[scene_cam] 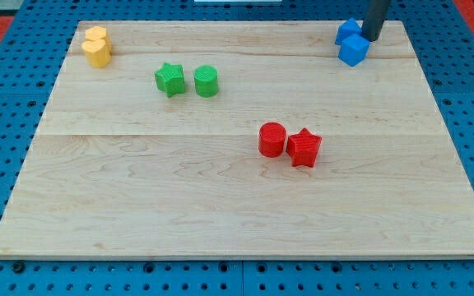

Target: Locate the arm right to the blue cube

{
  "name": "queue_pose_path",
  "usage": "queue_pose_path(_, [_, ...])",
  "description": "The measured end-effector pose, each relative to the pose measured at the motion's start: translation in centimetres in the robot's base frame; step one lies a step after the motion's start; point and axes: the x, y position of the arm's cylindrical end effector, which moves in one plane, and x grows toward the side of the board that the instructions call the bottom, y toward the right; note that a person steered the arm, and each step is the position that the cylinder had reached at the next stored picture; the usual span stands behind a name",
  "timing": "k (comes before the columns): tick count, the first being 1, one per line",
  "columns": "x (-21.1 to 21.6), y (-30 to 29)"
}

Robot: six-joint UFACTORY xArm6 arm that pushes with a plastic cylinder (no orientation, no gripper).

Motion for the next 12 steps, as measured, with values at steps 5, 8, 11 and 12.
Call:
queue_pose_path(5, [-0.9, 2.0])
queue_pose_path(8, [-1.4, 2.0])
queue_pose_path(11, [-0.6, 2.0])
queue_pose_path(12, [-0.6, 2.0])
